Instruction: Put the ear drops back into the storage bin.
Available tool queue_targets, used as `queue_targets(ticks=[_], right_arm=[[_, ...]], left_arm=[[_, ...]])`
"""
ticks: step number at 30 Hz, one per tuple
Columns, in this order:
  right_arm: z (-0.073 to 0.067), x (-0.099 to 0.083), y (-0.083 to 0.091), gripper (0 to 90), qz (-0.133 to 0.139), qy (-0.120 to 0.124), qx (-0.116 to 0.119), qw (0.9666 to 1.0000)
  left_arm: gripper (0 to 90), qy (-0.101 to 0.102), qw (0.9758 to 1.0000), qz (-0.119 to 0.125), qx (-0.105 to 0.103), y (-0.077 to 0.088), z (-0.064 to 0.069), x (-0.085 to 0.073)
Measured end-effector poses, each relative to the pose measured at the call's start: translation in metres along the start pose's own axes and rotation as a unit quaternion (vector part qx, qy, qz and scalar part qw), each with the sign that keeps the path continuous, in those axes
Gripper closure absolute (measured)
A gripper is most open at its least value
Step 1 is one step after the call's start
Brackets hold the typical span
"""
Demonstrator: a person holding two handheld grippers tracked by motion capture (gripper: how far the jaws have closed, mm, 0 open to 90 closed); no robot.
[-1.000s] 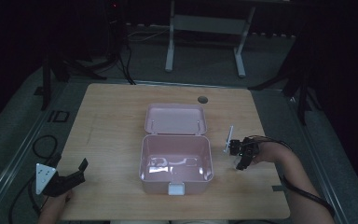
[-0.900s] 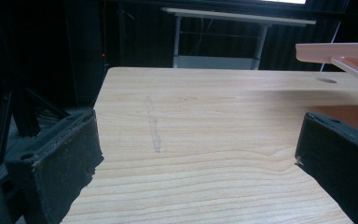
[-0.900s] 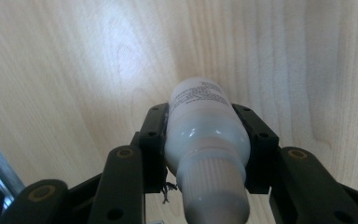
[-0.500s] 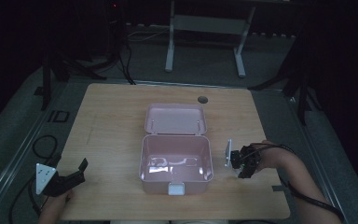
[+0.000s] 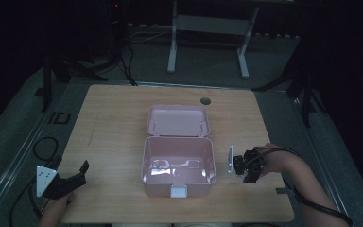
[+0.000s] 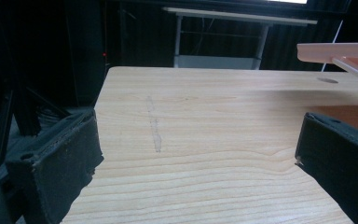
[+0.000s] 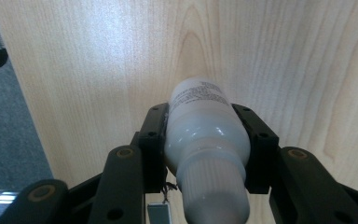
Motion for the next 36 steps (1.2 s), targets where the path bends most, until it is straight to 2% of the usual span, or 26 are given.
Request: queue_targets(ticks=[13,16,26,36], right_arm=[[-0.001,0.007,0.017,59.6,0.003,-0.008,0.005,1.0],[0.001,0.012,0.028,59.6,0.009,-0.015,0.003,0.9998],[0.004,0.022,0.057,59.6,0.015,-0.01,-0.006,0.9998],[0.01,0.027,0.079,59.6,0.017,-0.006,-0.017,0.9997]], left_arm=[[0.4,0.0,1.0,0.0,0.001,0.0,0.0,0.0],[0.4,0.0,1.0,0.0,0.001,0.0,0.0,0.0],[0.4,0.0,1.0,0.0,0.001,0.0,0.0,0.0],[0.4,0.0,1.0,0.0,0.002,0.0,0.0,0.0]])
Point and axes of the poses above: each handheld gripper's, and its own axes: y roughly backward along the jaws, x roughly out of its top, z roughly to its right, the point moved 9 cm from there along -y, roughly forward along the jaws, and after that the axes turned 12 degrees about -x, right-handed, at the moved point
